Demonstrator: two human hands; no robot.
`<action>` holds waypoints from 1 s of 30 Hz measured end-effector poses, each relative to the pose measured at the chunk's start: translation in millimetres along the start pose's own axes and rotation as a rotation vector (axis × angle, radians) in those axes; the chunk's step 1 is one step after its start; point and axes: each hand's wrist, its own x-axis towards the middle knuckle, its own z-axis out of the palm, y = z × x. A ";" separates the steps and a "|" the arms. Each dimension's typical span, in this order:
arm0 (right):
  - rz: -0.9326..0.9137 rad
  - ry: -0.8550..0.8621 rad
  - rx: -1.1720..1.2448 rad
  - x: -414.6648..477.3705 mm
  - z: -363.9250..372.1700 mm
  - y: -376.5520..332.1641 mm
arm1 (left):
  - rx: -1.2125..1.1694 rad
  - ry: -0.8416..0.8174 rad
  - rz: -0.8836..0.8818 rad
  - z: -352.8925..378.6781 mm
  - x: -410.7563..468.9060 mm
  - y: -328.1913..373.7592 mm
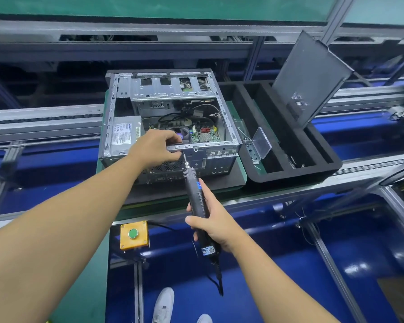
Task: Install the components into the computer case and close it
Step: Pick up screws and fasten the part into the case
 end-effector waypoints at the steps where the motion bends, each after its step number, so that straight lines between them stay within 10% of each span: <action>1: 0.008 0.007 -0.018 0.3 1.0 -0.6 | -0.001 0.000 -0.002 0.1 0.2 0.0; 30: -0.011 -0.018 0.254 11.3 17.6 -8.8 | -0.004 0.005 0.021 0.4 0.0 0.8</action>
